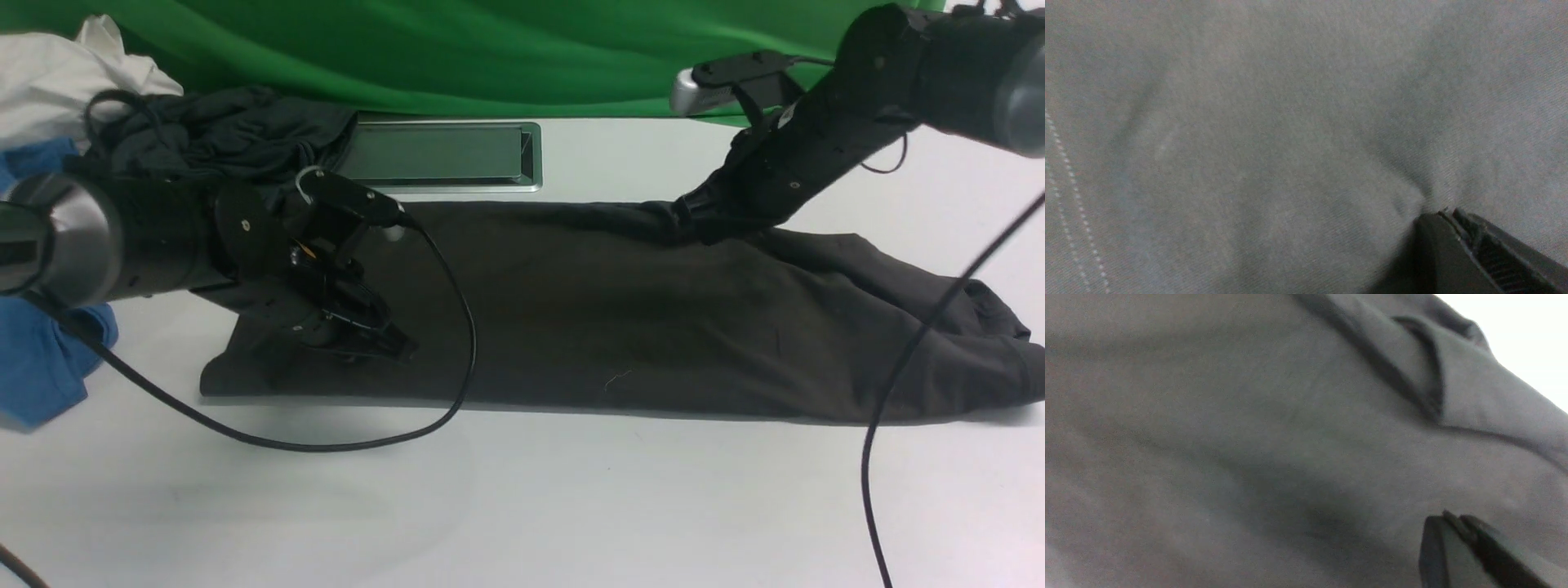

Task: Fold a long-sleeved shirt on a white desktop.
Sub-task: 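Fold the black garment in half by bringing its near edge over to the far edge, then pull the folded dark garment lengthwise by its ends to straighten it flat on the table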

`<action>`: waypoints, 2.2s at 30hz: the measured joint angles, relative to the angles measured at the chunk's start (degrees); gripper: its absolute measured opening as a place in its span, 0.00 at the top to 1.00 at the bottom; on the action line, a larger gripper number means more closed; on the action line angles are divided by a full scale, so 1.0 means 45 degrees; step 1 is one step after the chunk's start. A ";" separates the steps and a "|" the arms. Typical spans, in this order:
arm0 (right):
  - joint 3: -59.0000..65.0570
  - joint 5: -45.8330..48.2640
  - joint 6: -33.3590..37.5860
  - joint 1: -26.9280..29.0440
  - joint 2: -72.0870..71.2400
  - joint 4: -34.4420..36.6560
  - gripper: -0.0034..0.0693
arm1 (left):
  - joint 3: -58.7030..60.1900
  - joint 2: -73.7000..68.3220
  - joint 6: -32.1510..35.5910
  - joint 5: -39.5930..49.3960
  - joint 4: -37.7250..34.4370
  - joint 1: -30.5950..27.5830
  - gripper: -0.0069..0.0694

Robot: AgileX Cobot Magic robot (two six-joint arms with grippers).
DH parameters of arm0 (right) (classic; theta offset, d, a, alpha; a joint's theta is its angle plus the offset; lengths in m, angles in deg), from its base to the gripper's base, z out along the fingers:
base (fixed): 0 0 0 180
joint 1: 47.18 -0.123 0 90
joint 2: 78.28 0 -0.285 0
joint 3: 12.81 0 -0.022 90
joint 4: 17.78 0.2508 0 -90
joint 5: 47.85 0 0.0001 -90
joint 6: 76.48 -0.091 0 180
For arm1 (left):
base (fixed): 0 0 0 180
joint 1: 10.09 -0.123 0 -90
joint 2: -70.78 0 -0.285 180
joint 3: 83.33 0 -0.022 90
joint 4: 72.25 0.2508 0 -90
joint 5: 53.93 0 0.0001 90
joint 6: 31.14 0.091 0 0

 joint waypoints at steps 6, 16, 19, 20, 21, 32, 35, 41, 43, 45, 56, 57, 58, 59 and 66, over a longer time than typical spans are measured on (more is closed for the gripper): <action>-0.1000 0.0298 0.0810 0.0000 0.1473 0.1249 0.93 | -0.0057 -0.0204 0.0000 -0.0032 -0.0032 0.0000 0.89; -0.3038 -0.1673 0.0917 0.0461 0.3613 0.1521 0.93 | -0.0117 -0.0232 0.0000 0.0207 0.0212 0.0000 0.89; -0.3078 -0.3780 0.0919 0.0717 0.3779 0.1190 0.92 | -0.0152 -0.0232 0.0000 0.0289 0.0254 0.0000 0.89; -0.3101 -0.4241 0.0932 0.0771 0.3798 0.1024 0.91 | -0.0152 -0.0232 0.0000 0.0289 0.0264 0.0000 0.89; -0.3159 -0.4528 0.0931 0.0880 0.3809 0.0799 0.90 | -0.0152 -0.0232 0.0000 0.0314 0.0264 0.0000 0.89; -0.3658 0.0106 -0.0177 0.3263 0.0762 -0.2371 0.78 | -0.0026 0.2355 -0.0099 0.1436 0.0169 0.0037 0.89; -0.2569 0.2385 -0.0678 0.4075 -0.0946 -0.2900 0.76 | 0.0078 0.3984 -0.0254 0.2013 -0.0096 0.0465 0.89; 0.0493 0.3125 -0.1348 0.5009 -0.2313 -0.3154 0.59 | 0.1168 0.6064 -0.0579 0.2683 -0.0329 0.1987 0.89; 0.1385 0.2734 -0.1289 0.5010 -0.2343 -0.2926 0.47 | 0.1631 0.6515 -0.0681 0.2891 -0.0342 0.2499 0.89; 0.2188 0.1996 -0.1086 0.5010 -0.2310 -0.2616 0.36 | 0.2026 0.6840 -0.0705 0.2968 -0.0289 0.2867 0.89; 0.3180 -0.0571 -0.0708 0.4970 -0.0874 -0.2168 0.24 | 0.2337 0.7003 -0.0730 0.2237 -0.0042 0.3166 0.89; 0.3180 -0.0644 -0.0690 0.4970 -0.0718 -0.2164 0.24 | 0.2337 0.7003 -0.0730 0.2237 -0.0042 0.3166 0.89; 0.3180 -0.0694 -0.0654 0.4970 -0.0628 -0.2164 0.24 | 0.2337 0.7003 -0.0730 0.2237 -0.0042 0.3166 0.89; 0.3180 -0.0802 -0.0565 0.4970 -0.0406 -0.2154 0.25 | 0.2337 0.7003 -0.0730 0.2237 -0.0030 0.3166 0.89; 0.3180 -0.1089 -0.0406 0.4970 -0.0290 -0.2066 0.51 | 0.2337 0.7003 -0.0730 0.2115 -0.0025 0.3166 0.89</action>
